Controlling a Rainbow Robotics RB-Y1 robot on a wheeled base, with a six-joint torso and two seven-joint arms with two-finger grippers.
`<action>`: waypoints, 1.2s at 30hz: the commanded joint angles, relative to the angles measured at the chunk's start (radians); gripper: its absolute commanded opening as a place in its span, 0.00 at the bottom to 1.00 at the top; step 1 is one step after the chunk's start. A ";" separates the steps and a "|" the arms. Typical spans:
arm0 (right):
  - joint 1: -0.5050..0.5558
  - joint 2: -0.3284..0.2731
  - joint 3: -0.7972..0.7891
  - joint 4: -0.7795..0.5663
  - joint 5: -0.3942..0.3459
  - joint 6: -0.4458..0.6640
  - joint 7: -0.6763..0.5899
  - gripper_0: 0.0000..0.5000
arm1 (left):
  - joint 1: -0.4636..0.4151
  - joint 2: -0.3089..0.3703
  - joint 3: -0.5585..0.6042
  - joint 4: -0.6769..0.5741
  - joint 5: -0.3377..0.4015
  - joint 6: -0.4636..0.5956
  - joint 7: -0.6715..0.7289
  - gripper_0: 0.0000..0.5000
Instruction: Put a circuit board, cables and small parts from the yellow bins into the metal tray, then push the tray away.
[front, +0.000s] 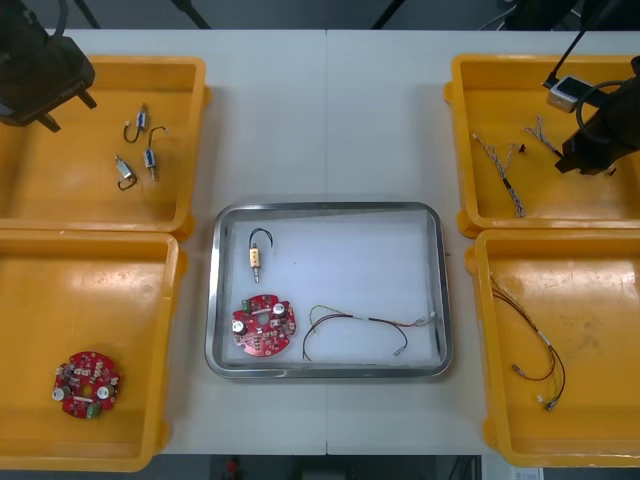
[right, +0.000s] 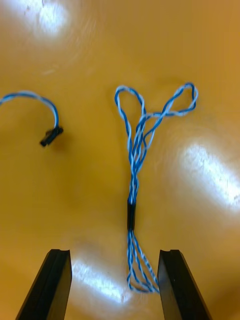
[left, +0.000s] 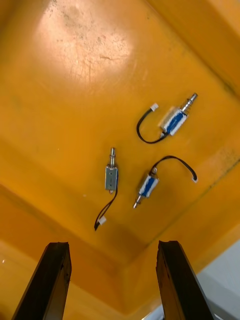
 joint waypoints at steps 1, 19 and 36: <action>-0.079 0.033 -0.039 0.068 0.010 -0.054 -0.026 1.00 | -0.046 0.031 -0.037 0.054 -0.023 -0.069 0.003 1.00; -0.090 0.058 -0.039 0.154 0.007 -0.106 -0.014 1.00 | -0.044 -0.074 -0.163 0.188 -0.074 -0.270 -0.014 1.00; -0.053 0.069 -0.039 0.158 -0.038 -0.106 -0.015 0.95 | -0.013 -0.083 -0.265 0.207 -0.026 -0.339 -0.038 1.00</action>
